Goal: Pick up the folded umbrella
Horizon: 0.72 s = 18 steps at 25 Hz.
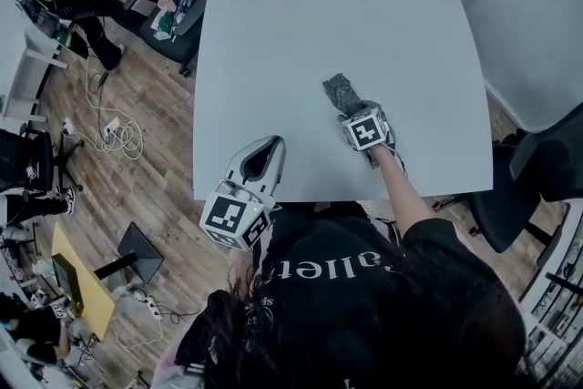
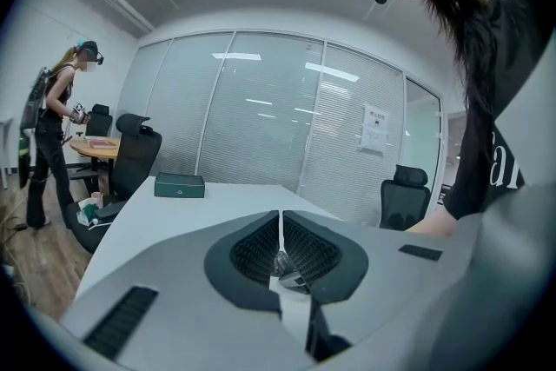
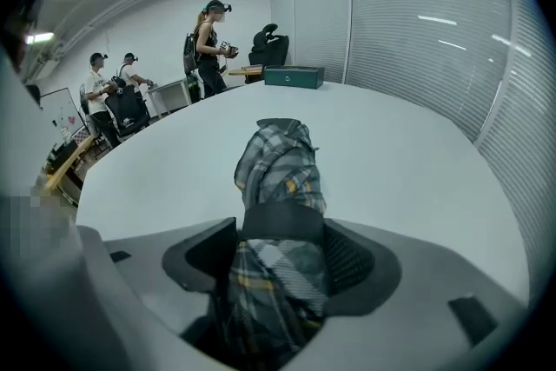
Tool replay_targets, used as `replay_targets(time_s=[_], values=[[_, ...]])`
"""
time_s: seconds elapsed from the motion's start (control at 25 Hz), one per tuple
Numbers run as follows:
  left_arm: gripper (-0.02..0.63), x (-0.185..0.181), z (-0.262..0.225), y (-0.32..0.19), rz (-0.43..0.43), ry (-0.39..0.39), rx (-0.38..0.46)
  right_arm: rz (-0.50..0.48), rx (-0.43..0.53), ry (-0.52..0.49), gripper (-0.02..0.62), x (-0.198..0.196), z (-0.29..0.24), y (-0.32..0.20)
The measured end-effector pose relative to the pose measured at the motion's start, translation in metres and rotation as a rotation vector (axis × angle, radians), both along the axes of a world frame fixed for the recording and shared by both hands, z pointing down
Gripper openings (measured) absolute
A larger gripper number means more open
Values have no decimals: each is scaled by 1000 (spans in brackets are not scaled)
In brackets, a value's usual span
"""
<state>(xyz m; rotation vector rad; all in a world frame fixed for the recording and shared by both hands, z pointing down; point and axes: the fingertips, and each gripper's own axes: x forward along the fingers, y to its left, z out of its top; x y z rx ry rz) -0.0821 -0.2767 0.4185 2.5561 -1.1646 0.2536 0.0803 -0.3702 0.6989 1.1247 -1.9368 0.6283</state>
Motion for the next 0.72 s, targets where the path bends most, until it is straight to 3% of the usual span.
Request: replay_targets(time_s=[0.32, 0.52, 0.72], values=[[29, -10, 4, -8, -8, 13, -5, 17, -16, -60, 288, 6, 2, -2], [29, -13, 5, -11, -15, 17, 2, 63, -50, -90, 247, 13, 1, -6], [29, -12, 0, -8, -18, 23, 9, 201, -117, -239, 235, 16, -6, -2]])
